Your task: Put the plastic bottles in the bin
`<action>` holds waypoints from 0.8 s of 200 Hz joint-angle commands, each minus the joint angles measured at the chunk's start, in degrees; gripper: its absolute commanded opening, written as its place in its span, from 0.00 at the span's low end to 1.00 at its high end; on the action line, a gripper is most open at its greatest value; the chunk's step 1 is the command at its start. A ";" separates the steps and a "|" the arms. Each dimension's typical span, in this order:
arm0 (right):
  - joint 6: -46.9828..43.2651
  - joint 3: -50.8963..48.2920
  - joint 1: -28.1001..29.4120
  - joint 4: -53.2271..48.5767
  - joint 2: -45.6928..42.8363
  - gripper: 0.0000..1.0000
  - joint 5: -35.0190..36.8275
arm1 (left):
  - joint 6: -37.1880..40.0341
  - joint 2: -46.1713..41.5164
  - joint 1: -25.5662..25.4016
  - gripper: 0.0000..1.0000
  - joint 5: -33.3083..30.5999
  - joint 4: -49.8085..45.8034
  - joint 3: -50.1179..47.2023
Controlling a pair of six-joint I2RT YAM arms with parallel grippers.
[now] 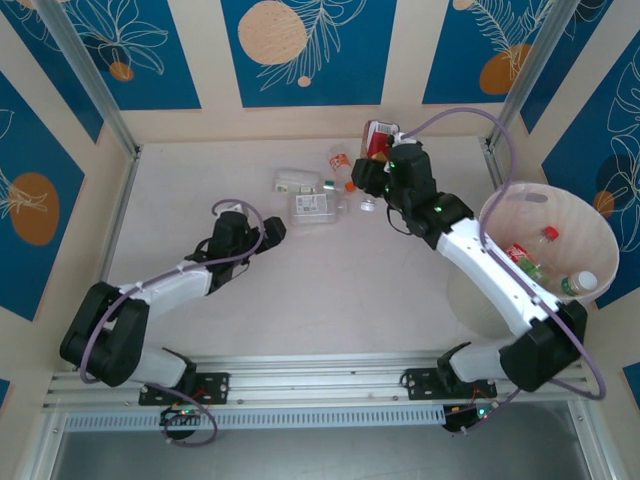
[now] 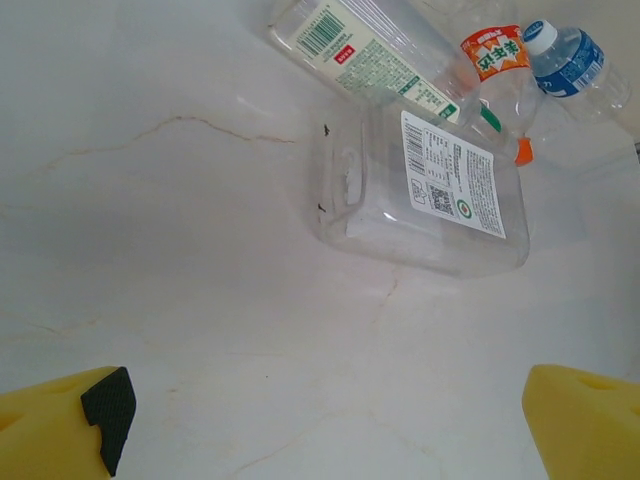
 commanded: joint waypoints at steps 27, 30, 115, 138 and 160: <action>-13.02 2.83 -0.69 -7.18 -8.85 0.29 -4.27 | -1.81 3.37 0.73 1.00 5.63 1.93 4.16; -13.26 3.11 -0.75 -7.75 -9.29 0.28 -3.94 | -1.89 3.67 0.73 1.00 5.89 1.97 4.29; -19.22 6.59 -9.12 -20.12 -19.42 0.27 3.55 | -2.50 8.10 0.47 1.00 13.15 7.70 6.60; -19.33 7.64 -14.03 -23.40 -21.70 0.26 3.69 | -2.87 8.69 0.47 1.00 13.23 7.46 7.07; -20.38 8.96 -21.00 -27.23 -22.46 0.25 1.14 | -2.38 9.66 0.38 1.00 16.04 9.28 7.73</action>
